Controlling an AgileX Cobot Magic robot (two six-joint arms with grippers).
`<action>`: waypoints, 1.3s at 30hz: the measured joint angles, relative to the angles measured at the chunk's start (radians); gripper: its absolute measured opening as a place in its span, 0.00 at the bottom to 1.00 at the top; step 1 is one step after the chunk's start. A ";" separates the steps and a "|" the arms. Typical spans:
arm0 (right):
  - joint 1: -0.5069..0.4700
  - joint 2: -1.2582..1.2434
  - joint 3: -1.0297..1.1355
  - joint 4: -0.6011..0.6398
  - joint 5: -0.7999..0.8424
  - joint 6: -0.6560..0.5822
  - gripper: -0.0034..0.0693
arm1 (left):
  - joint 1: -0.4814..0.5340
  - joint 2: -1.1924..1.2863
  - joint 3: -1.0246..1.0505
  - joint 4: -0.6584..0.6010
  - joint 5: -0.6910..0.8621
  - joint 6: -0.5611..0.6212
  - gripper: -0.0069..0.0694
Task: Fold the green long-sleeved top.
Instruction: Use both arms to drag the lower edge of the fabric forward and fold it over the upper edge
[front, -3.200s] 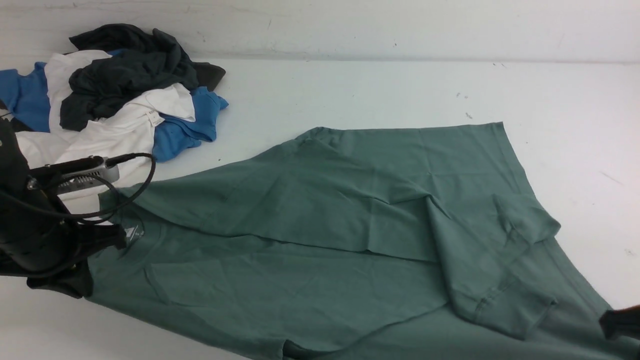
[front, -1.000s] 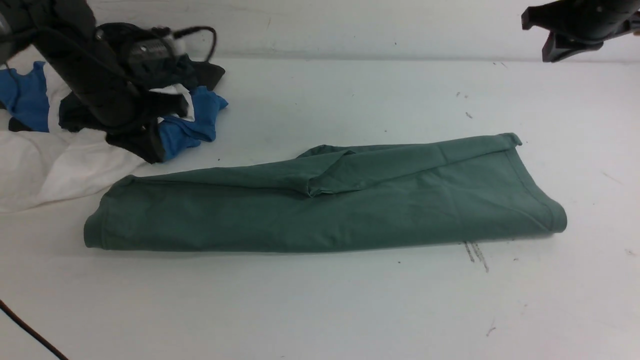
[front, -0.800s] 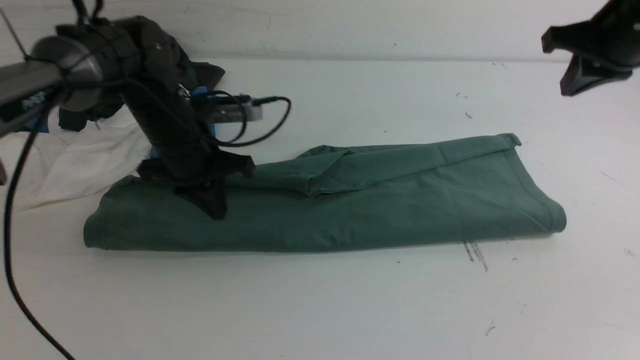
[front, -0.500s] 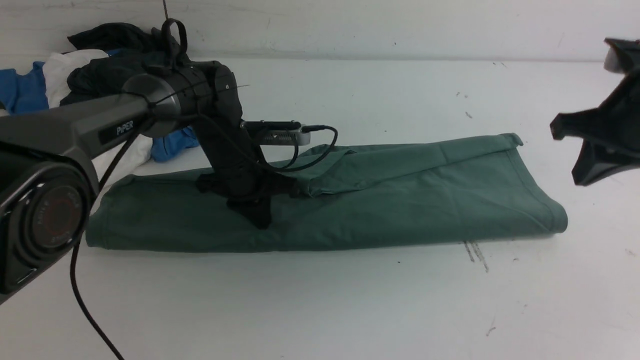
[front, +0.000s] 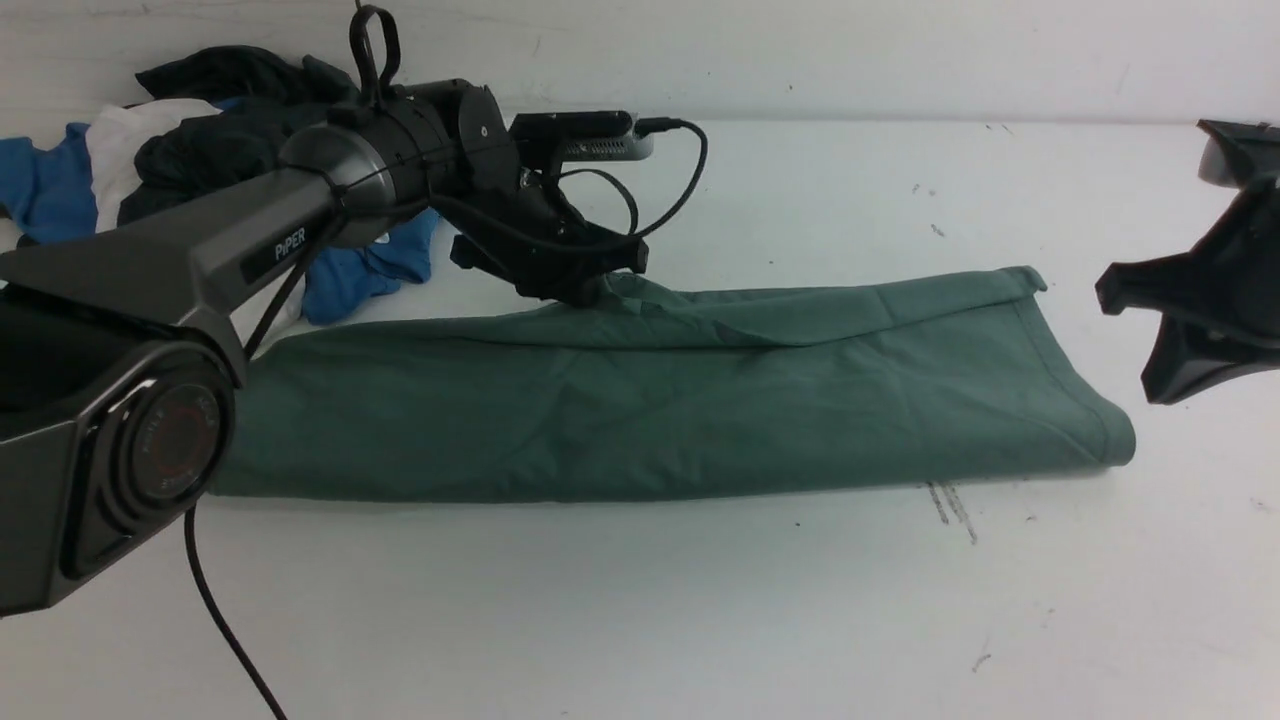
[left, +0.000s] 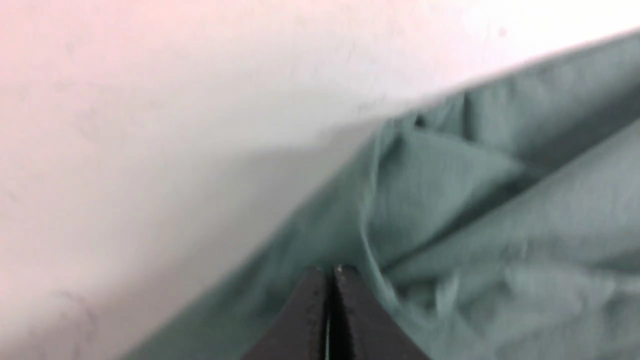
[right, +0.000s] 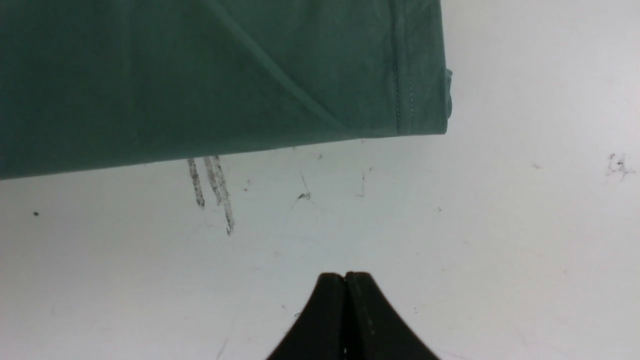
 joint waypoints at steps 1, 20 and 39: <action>0.000 0.000 0.000 0.000 0.000 -0.001 0.03 | 0.006 0.001 -0.014 -0.001 0.001 -0.002 0.09; 0.000 0.000 0.000 0.038 -0.017 -0.027 0.03 | 0.033 -0.001 -0.190 -0.068 0.477 0.065 0.12; 0.000 0.000 0.001 0.054 -0.024 -0.027 0.03 | -0.050 0.143 -0.190 0.082 0.220 0.075 0.62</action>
